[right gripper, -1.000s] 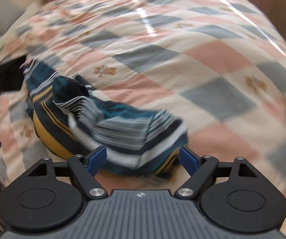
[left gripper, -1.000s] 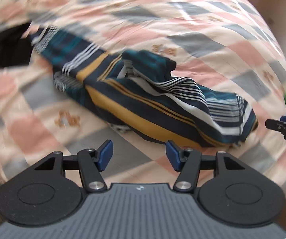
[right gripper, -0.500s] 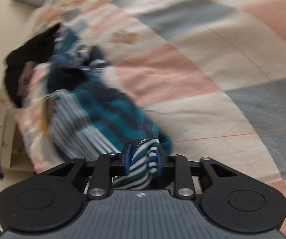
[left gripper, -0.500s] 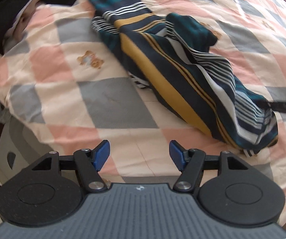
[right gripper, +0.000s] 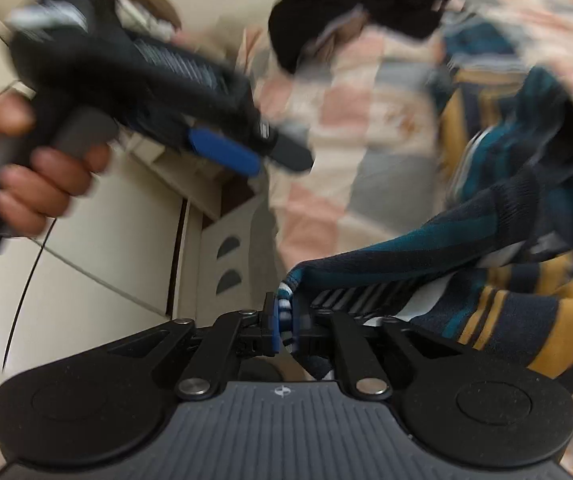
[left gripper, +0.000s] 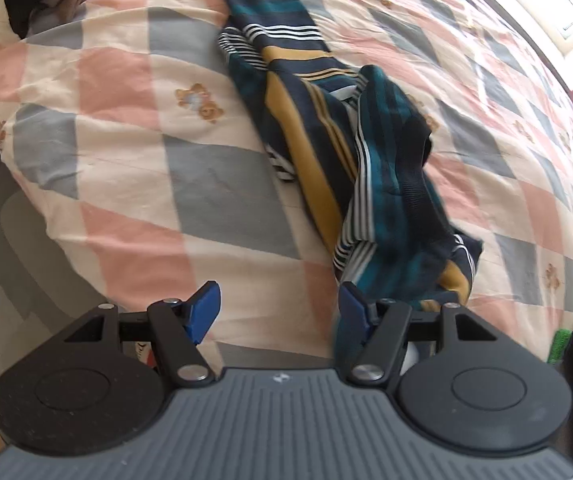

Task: Fold clothes
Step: 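Grasp the sweater hem with the right gripper while the left gripper grasps another hem edge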

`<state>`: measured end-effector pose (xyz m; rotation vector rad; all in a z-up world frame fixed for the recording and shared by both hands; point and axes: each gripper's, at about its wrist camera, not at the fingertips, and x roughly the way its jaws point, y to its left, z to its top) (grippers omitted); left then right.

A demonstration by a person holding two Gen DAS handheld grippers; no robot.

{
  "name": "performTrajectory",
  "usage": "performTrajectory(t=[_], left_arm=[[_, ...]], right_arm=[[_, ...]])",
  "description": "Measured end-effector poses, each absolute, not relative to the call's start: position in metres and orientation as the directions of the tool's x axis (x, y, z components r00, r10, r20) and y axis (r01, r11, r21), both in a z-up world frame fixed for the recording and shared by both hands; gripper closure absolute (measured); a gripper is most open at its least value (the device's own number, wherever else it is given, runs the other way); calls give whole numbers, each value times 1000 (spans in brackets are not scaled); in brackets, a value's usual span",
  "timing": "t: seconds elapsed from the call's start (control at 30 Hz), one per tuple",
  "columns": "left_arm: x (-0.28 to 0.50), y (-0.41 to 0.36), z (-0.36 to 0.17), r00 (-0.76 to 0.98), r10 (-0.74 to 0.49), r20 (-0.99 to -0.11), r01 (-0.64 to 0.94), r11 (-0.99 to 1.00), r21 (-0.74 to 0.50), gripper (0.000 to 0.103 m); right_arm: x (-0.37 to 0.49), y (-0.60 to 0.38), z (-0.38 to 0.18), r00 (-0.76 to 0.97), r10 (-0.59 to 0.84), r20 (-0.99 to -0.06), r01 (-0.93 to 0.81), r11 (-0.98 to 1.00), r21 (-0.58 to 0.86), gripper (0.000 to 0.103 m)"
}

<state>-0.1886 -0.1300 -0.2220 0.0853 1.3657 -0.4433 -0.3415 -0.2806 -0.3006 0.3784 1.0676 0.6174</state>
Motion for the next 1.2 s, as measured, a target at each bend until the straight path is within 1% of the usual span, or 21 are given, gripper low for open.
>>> performTrajectory(t=[0.07, 0.13, 0.17, 0.2, 0.3, 0.37, 0.4, 0.5, 0.57, 0.6, 0.63, 0.67, 0.7, 0.73, 0.8, 0.87, 0.93, 1.0, 1.1, 1.17, 1.2], left_arm=[[-191, -124, -236, 128, -236, -963, 357, 917, -178, 42], [-197, -121, -254, 106, -214, -971, 375, 913, -161, 43], [-203, -122, -260, 99, -210, -973, 393, 906, -155, 43], [-209, -124, -265, 96, -208, -973, 419, 895, -150, 43], [-233, -142, -273, 111, -222, -969, 541, 831, -128, 43], [-248, -164, -278, 131, -228, -965, 627, 773, -97, 43], [-255, -176, -281, 153, -219, -964, 666, 743, -63, 43], [-275, -206, -303, 270, -155, -950, 749, 654, 107, 46], [-286, -222, -319, 344, -121, -931, 779, 591, 211, 54], [-287, -226, -326, 355, -114, -928, 782, 580, 228, 57], [-286, -227, -333, 355, -111, -928, 779, 584, 228, 67], [-283, -227, -339, 344, -109, -933, 771, 600, 214, 80], [-279, -227, -344, 331, -109, -937, 757, 624, 195, 87], [-276, -226, -347, 329, -108, -938, 737, 650, 184, 98], [-269, -223, -348, 348, -106, -931, 688, 704, 177, 99], [-263, -214, -345, 385, -91, -918, 621, 761, 185, 99], [-255, -199, -344, 389, -66, -919, 544, 822, 171, 99], [-248, -183, -343, 377, -46, -925, 475, 867, 150, 98], [-244, -170, -347, 344, -25, -939, 420, 898, 130, 97], [-245, -170, -352, 324, -18, -946, 396, 910, 118, 94], [-246, -170, -355, 319, -9, -948, 387, 914, 122, 92]], right_arm=[[-333, -265, -316, 279, 592, -756, -281, 804, 525, 60], [-340, -268, -314, 260, 559, -787, -313, 820, 479, 57], [-347, -275, -309, 259, 554, -791, -327, 821, 468, 50], [-355, -286, -303, 265, 539, -799, -327, 830, 452, 47], [-374, -328, -289, 298, 458, -838, -270, 882, 386, 44], [-387, -355, -280, 317, 401, -859, -231, 912, 341, 43], [-392, -369, -277, 325, 364, -873, -204, 928, 312, 43], [-394, -410, -274, 347, 233, -908, -130, 971, 200, 43], [-388, -430, -269, 382, 163, -910, -135, 984, 119, 43], [-382, -438, -266, 404, 133, -905, -158, 985, 74, 43], [-375, -445, -264, 430, 105, -897, -192, 981, 23, 43], [-364, -451, -264, 456, 81, -886, -231, 973, -30, 43], [-353, -456, -265, 483, 63, -874, -273, 959, -82, 42], [-339, -458, -267, 509, 51, -859, -324, 936, -137, 40], [-310, -461, -274, 560, 40, -828, -438, 862, -255, 39], [-280, -459, -285, 595, 49, -802, -562, 738, -373, 40], [-251, -450, -302, 616, 61, -785, -671, 563, -483, 40], [-228, -440, -318, 625, 75, -777, -743, 362, -563, 40], [-200, -426, -340, 623, 120, -773, -782, 92, -616, 40], [-188, -418, -354, 616, 154, -773, -773, -71, -630, 33], [-185, -415, -362, 603, 166, -781, -767, -148, -624, 32]])
